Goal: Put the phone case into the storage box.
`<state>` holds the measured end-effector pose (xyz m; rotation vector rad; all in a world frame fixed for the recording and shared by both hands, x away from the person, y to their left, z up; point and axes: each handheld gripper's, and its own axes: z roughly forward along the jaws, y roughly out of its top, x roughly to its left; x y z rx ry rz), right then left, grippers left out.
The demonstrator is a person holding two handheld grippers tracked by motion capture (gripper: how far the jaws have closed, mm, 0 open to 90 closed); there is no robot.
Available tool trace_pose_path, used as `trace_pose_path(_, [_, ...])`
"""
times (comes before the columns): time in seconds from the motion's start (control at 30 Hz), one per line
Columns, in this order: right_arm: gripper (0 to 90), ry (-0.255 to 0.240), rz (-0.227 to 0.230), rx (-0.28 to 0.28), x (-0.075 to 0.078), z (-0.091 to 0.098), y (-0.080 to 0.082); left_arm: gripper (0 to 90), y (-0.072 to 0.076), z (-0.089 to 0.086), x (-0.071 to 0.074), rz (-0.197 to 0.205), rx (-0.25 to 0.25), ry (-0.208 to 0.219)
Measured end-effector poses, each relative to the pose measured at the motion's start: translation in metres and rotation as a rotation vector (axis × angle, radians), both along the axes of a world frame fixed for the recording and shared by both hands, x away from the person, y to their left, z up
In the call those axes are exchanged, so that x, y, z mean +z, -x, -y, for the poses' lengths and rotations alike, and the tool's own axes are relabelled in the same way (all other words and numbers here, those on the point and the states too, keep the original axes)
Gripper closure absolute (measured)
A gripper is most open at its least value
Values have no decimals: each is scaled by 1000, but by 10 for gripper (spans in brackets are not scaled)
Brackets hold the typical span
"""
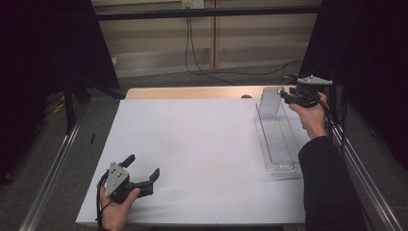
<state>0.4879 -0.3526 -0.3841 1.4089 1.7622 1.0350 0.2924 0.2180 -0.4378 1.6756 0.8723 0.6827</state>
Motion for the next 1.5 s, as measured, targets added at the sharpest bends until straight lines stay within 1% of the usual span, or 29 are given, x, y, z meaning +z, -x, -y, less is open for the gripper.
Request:
trace_pose_path(0.03, [546,-4,-1,-1,0,1,1,36,0,0,0,-4,3,9])
trace_pose_path(0.07, [516,-2,-4,3,1,1,1,36,0,0,0,-3,4,7])
trace_pose_path(0.1, [490,0,-5,-6,1,1,2,36,0,0,0,-2,6,6])
trace_pose_path(0.13, [490,-3,-3,-7,1,1,2,36,0,0,0,-3,9,11])
trace_pose_path(0.17, [485,-8,-5,5,1,1,2,36,0,0,0,-3,5,10])
trace_pose_path(0.23, [448,-4,5,3,1,0,3,36,0,0,0,-2,7,13])
trace_pose_path(0.27, [442,-12,2,8,1,-1,3,36,-1,1,0,-3,5,12])
trace_pose_path(0.37, [369,-15,-5,8,1,-2,4,36,-1,0,1,-1,6,14])
trace_pose_path(0.43, [302,-30,-2,11,2,-3,4,36,-1,0,1,0,9,13])
trace_pose_path(0.5, [240,-24,-3,9,4,-3,5,35,-1,0,1,-3,9,12])
trace_pose_path(0.57, [206,-24,5,5,5,-2,5,35,-2,1,1,-2,10,11])
trace_pose_path(0.67, [149,-8,-4,2,5,-1,6,36,-3,2,1,1,10,10])
trace_pose_path(0.7, [141,-7,-6,3,4,-1,6,35,-3,2,1,0,10,9])
trace_pose_path(0.73, [115,-12,-10,-5,4,-1,7,35,-4,1,0,-2,9,9])
trace_pose_path(0.8, [57,-14,-17,1,3,-1,8,35,-4,1,0,-4,13,13])
trace_pose_path(0.83, [43,-12,-17,-1,3,-1,8,34,-4,1,1,-3,15,14])
trace_pose_path(0.9, [32,-17,-16,4,3,-2,9,34,-3,1,1,-3,18,19])
trace_pose_path(1.0, [21,-29,-10,-4,6,-3,10,34,-3,0,1,2,18,19])
trace_pose_path(1.07, [15,-30,4,11,8,-3,12,34,-2,0,1,0,17,27])
trace_pose_path(1.17, [14,-42,-1,21,10,-3,14,34,-2,-1,2,2,21,30])
trace_pose_path(1.23, [13,-64,15,33,10,-1,17,34,-1,-2,2,0,21,24])
trace_pose_path(1.27, [11,-67,16,33,9,-1,18,34,0,-2,2,1,24,31])
trace_pose_path(1.37, [4,-61,28,8,6,-1,23,34,1,-4,2,4,26,35])
trace_pose_path(1.4, [8,-68,23,11,5,0,24,34,1,-4,3,5,29,42])
trace_pose_path(1.43, [11,-63,22,14,5,-1,25,34,1,-4,3,4,29,43])
trace_pose_path(1.5, [5,-54,33,16,4,-2,27,34,1,-3,3,3,27,42])
